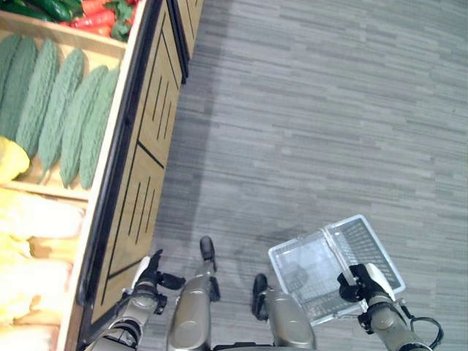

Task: Get the vegetables into the basket

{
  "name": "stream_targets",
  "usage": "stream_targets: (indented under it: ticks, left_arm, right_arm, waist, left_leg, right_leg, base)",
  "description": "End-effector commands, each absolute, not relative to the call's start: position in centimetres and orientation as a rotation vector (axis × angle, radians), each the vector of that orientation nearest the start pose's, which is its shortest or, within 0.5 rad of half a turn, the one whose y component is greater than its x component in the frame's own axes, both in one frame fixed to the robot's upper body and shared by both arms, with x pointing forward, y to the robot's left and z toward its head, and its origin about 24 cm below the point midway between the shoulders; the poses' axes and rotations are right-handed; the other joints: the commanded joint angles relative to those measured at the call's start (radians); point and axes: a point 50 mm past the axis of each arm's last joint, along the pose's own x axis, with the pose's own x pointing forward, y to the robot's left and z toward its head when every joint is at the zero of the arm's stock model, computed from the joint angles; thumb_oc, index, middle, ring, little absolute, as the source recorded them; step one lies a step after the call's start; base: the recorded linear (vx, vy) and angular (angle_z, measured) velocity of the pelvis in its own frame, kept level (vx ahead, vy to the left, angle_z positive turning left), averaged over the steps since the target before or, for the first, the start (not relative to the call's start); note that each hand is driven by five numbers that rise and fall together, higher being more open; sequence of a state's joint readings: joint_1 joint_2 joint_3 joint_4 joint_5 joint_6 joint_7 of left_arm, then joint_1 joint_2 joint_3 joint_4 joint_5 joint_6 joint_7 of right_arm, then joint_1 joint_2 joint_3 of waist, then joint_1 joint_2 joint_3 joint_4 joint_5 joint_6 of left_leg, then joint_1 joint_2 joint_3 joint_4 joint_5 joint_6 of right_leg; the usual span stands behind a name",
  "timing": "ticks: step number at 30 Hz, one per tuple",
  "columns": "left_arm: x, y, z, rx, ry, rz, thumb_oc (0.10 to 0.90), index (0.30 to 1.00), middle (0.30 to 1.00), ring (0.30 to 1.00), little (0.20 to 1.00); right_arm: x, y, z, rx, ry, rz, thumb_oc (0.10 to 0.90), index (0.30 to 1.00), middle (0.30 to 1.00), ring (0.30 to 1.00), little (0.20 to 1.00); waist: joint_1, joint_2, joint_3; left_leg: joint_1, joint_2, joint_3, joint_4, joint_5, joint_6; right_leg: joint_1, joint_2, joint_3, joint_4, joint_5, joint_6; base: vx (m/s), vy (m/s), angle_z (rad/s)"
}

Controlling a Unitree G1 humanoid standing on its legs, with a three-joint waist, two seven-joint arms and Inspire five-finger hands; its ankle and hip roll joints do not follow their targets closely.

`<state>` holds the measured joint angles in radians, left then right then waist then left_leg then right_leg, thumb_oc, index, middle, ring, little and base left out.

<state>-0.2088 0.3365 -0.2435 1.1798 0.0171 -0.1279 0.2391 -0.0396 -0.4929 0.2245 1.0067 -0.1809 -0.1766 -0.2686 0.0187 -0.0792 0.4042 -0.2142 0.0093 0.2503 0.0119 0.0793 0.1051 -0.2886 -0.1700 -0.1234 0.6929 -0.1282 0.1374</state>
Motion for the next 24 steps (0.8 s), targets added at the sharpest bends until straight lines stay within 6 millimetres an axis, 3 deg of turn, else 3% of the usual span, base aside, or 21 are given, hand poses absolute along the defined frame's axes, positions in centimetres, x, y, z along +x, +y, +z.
stream_targets:
  ticks: [1, 3, 6, 8, 9, 10, 11, 12, 14, 18, 20, 21, 22, 24]
  left_arm:
    - [16.1, 26.1, -12.6, 0.558, 0.879, 0.210, 0.900, 1.000, 1.000, 1.000, 1.000]
    - [16.1, 25.8, -12.7, 0.558, 0.883, 0.205, 0.900, 1.000, 1.000, 1.000, 1.000]
    - [15.8, 25.5, -13.0, 0.566, 0.902, 0.200, 0.900, 1.000, 1.000, 1.000, 1.000]
    - [15.5, 25.8, -13.1, 0.576, 0.915, 0.207, 0.900, 1.000, 1.000, 1.000, 1.000]
    - [15.5, 25.8, -13.1, 0.576, 0.915, 0.207, 0.900, 1.000, 1.000, 1.000, 1.000]
    - [15.4, 25.7, -13.2, 0.571, 0.922, 0.206, 0.900, 1.000, 1.000, 1.000, 1.000]
    - [15.4, 25.7, -13.2, 0.571, 0.922, 0.206, 0.900, 1.000, 1.000, 1.000, 1.000]
    - [15.1, 25.5, -13.4, 0.544, 0.933, 0.207, 0.900, 1.000, 1.000, 1.000, 1.000]
    - [14.4, 25.3, -13.8, 0.535, 0.968, 0.212, 0.900, 1.000, 1.000, 1.000, 1.000]
    - [12.6, 25.1, -14.5, 0.475, 1.032, 0.252, 0.900, 1.000, 1.000, 1.000, 1.000]
    - [12.1, 24.7, -14.8, 0.458, 1.048, 0.246, 0.900, 1.000, 1.000, 1.000, 1.000]
    - [12.1, 24.6, -14.8, 0.455, 1.047, 0.244, 0.900, 1.000, 1.000, 1.000, 1.000]
    - [12.2, 24.5, -14.8, 0.462, 1.043, 0.235, 0.900, 1.000, 1.000, 1.000, 1.000]
    - [12.8, 24.5, -14.6, 0.483, 1.027, 0.223, 0.900, 1.000, 1.000, 1.000, 1.000]
  right_arm:
    - [15.6, -31.9, -9.1, -0.864, 0.745, -0.195, 0.400, 0.300, 0.300, 0.300, 0.300]
    - [15.7, -31.9, -9.2, -0.860, 0.754, -0.203, 0.400, 0.300, 0.300, 0.300, 0.300]
    - [16.0, -31.9, -9.4, -0.869, 0.773, -0.210, 0.400, 0.300, 0.300, 0.300, 0.300]
    - [16.0, -32.0, -9.5, -0.884, 0.797, -0.200, 0.400, 0.300, 0.300, 0.300, 0.300]
    - [16.0, -32.0, -9.5, -0.885, 0.797, -0.200, 0.400, 0.300, 0.300, 0.300, 0.300]
    - [14.9, -32.6, -10.0, -0.882, 0.858, -0.207, 0.400, 0.300, 0.300, 0.300, 0.300]
    - [14.9, -32.6, -10.0, -0.883, 0.858, -0.207, 0.400, 0.300, 0.300, 0.300, 0.300]
    - [13.6, -33.1, -10.4, -0.868, 0.921, -0.228, 0.400, 0.300, 0.300, 0.300, 0.300]
    - [13.2, -33.6, -10.5, -0.874, 0.954, -0.236, 0.400, 0.300, 0.300, 0.300, 0.300]
    - [13.4, -34.0, -10.2, -0.899, 0.961, -0.231, 0.400, 0.300, 0.300, 0.300, 0.300]
    - [13.0, -34.5, -10.0, -0.901, 0.963, -0.251, 0.400, 0.300, 0.300, 0.300, 0.300]
    - [12.7, -34.7, -10.0, -0.897, 0.964, -0.261, 0.400, 0.300, 0.300, 0.300, 0.300]
    - [12.4, -35.0, -9.9, -0.897, 0.968, -0.274, 0.400, 0.300, 0.300, 0.300, 0.300]
    - [11.7, -35.0, -10.1, -0.870, 0.979, -0.304, 0.400, 0.300, 0.300, 0.300, 0.300]
  waist:
    - [0.009, -0.005, -0.054]
    - [-0.003, -0.002, -0.055]
    - [-0.018, -0.005, -0.063]
    - [-0.032, -0.005, -0.073]
    - [-0.032, -0.002, -0.071]
    - [-0.041, -0.001, -0.076]
    - [-0.041, -0.001, -0.076]
    - [-0.032, -0.008, -0.077]
    - [-0.026, -0.007, -0.091]
    - [-0.008, -0.005, -0.109]
    - [-0.017, 0.010, -0.113]
    - [-0.027, 0.016, -0.114]
    - [-0.042, 0.029, -0.112]
    - [-0.063, 0.048, -0.116]
  left_leg:
    - [-0.024, 0.037, -0.051, 0.055, -0.003, -0.097]
    - [0.006, 0.030, -0.068, 0.057, -0.030, -0.108]
    - [0.039, 0.023, -0.112, 0.079, -0.071, -0.126]
    - [0.066, 0.022, -0.162, 0.091, -0.101, -0.138]
    - [0.069, 0.025, -0.164, 0.094, -0.105, -0.138]
    - [0.088, 0.015, -0.230, 0.131, -0.138, -0.151]
    - [0.088, 0.015, -0.230, 0.131, -0.138, -0.151]
    - [0.093, -0.002, -0.314, 0.169, -0.148, -0.165]
    - [0.084, -0.005, -0.376, 0.172, -0.142, -0.173]
    - [0.083, 0.053, -0.429, 0.147, -0.089, -0.203]
    - [0.055, 0.094, -0.360, 0.140, -0.051, -0.204]
    - [0.038, 0.117, -0.270, 0.140, -0.033, -0.204]
    - [0.034, 0.169, -0.111, 0.143, -0.012, -0.208]
    - [0.043, 0.241, 0.110, 0.158, 0.017, -0.227]
  right_leg:
    - [-0.015, 0.017, -0.035, -0.192, 0.287, 0.020]
    - [-0.049, 0.008, -0.031, -0.303, 0.264, 0.018]
    - [-0.083, -0.015, 0.025, -0.506, 0.301, 0.035]
    - [-0.112, -0.036, 0.111, -0.601, 0.328, 0.049]
    - [-0.107, -0.034, 0.109, -0.601, 0.327, 0.049]
    - [-0.115, -0.038, 0.196, -0.643, 0.336, 0.057]
    - [-0.115, -0.038, 0.196, -0.643, 0.336, 0.056]
    - [-0.082, -0.029, 0.213, -0.621, 0.317, 0.062]
    - [-0.057, -0.034, 0.191, -0.615, 0.317, 0.059]
    - [-0.019, 0.006, 0.118, -0.606, 0.290, 0.037]
    - [0.021, -0.006, 0.057, -0.625, 0.272, 0.027]
    - [0.034, -0.017, 0.026, -0.634, 0.265, 0.025]
    - [0.055, -0.027, -0.030, -0.640, 0.254, 0.024]
    - [0.073, -0.034, -0.110, -0.639, 0.235, 0.017]
  base:
    - [0.33, 0.014, 0.01]
    - [0.34, -0.094, 0.08]
    - [0.34, -0.197, 0.49]
    - [0.31, -0.192, 0.70]
    - [0.38, -0.223, 0.92]
    - [0.26, -0.159, 0.84]
    - [0.44, -0.410, 1.48]
    - [0.23, -0.384, 1.31]
    - [0.23, -0.455, 1.43]
    - [0.17, -0.408, 1.28]
    - [0.07, -0.313, 1.34]
    - [0.00, -0.233, 1.35]
    - [-0.04, -0.207, 1.59]
    - [-0.04, -0.171, 1.45]
